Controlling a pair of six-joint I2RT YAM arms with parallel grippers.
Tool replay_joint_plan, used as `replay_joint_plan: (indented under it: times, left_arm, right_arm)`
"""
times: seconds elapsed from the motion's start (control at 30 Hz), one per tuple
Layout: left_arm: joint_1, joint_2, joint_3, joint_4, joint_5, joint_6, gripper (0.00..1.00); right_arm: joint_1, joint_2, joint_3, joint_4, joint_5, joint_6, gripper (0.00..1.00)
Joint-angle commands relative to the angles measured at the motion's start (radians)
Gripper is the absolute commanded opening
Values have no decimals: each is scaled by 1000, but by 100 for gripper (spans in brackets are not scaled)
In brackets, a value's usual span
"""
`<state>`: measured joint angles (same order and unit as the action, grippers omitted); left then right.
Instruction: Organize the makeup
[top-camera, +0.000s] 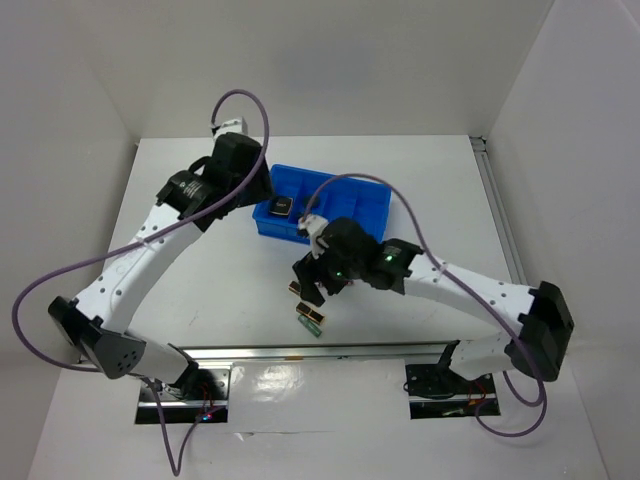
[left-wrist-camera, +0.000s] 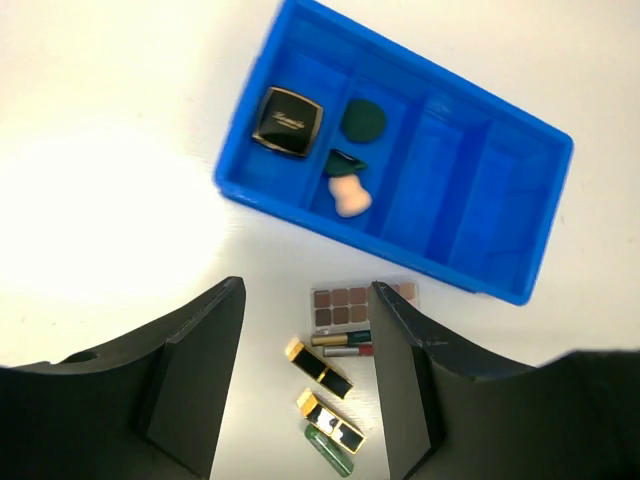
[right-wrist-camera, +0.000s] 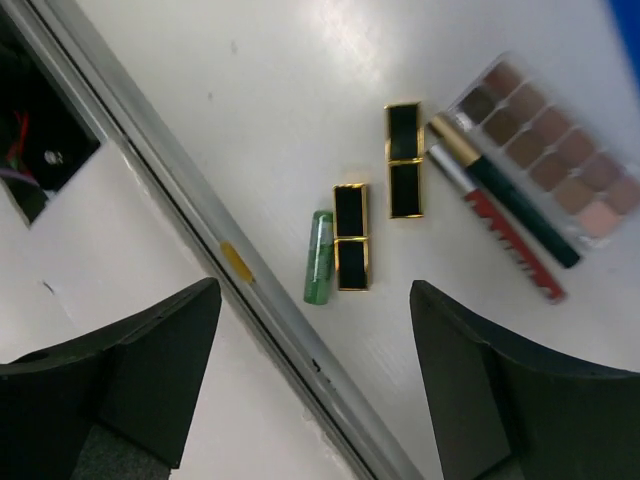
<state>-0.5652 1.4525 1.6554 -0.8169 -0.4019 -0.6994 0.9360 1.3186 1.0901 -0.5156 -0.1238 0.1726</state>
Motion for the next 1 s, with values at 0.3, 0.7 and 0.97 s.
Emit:
replay_joint_plan:
  times: [0.3,0.7,0.97]
  left_arm:
    - [24,-90,-109,-71,-84,-113,66]
    - [24,-110,-144,-62,-66,-114,66]
    - [24,-101,-144,-71,-87,-104,66]
  right_arm:
    - [112,349,45,163,239,140,66]
    - [112,448,77,173,291,153,67]
    - [101,490,110,192,300,142,66]
